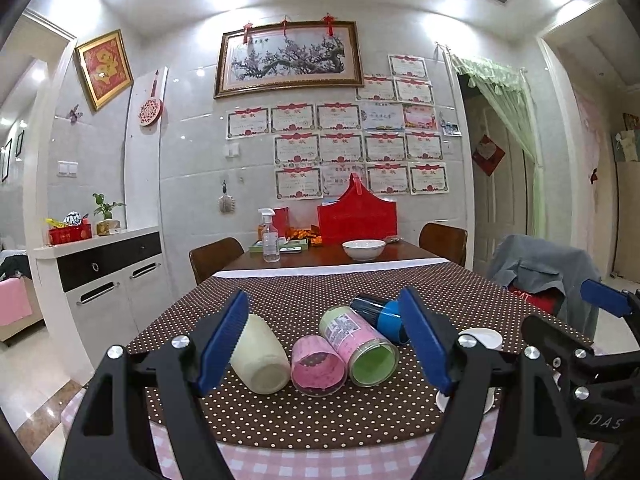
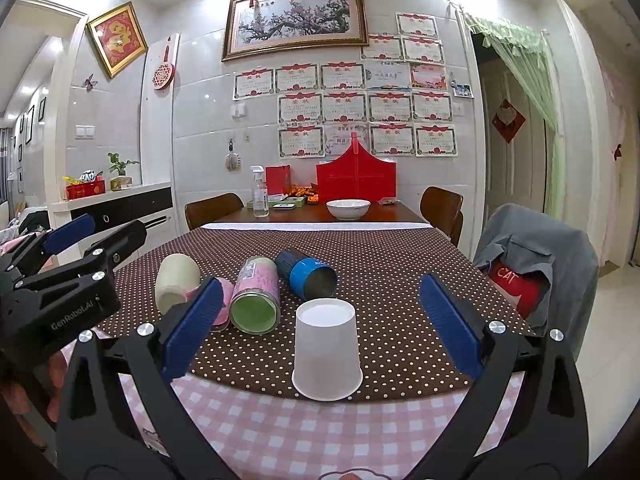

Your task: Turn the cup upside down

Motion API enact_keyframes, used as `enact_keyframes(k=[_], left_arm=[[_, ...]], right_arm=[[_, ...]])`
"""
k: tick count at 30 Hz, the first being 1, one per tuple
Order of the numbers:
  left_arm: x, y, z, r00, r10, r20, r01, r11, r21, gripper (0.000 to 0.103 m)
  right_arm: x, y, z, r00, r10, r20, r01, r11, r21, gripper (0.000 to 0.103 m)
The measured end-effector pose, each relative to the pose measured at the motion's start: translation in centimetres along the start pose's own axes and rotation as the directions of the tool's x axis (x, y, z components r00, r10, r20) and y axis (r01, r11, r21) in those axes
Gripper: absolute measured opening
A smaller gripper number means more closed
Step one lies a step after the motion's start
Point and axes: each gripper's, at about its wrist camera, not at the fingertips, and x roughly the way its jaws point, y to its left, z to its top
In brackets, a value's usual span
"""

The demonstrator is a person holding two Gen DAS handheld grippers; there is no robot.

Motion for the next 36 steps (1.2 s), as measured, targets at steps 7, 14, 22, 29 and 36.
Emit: enact_keyframes(k=[7,14,22,29,36], left_arm=[[-0.07,-0.17,-0.04,1.000,0.003,0.000,-0.003,1.000,0.007,0.076],[-0.06,-0.07,-0.01,1.000,0.003,0.002,-0.003,1.000,0.007,0.076],[-0.13,-0.09,0.05,1.000,0.006,0.002,-0.006,1.000,0.007,0.076],[-0.14,-0.11,0.05,1.000,0.006,0.003,-0.006,1.000,0.009,0.076],[-0.13,-0.10,0.13,1.000,0.005,0.005,-0.005,1.000,0.010,0.076]], right_arm=[[0.05,0.10,-0.14,1.000,0.001,-0.002,-0.001,1.000,0.000,0.097],[0.08,0.09,-0.11,1.000,0.000,-0.003,0.000,1.000,0.001,0.097],[0.22,0.23,-0.20,1.000,0.000,-0.007,0.000,1.000,0.000,0.097],[0.35,0.10,-0.10,1.000,0.000,-0.009,0.000,1.000,0.000,0.097],[0.38,0.13,-0.23,1.000,0.002,-0.010,-0.002,1.000,0.004,0.097]])
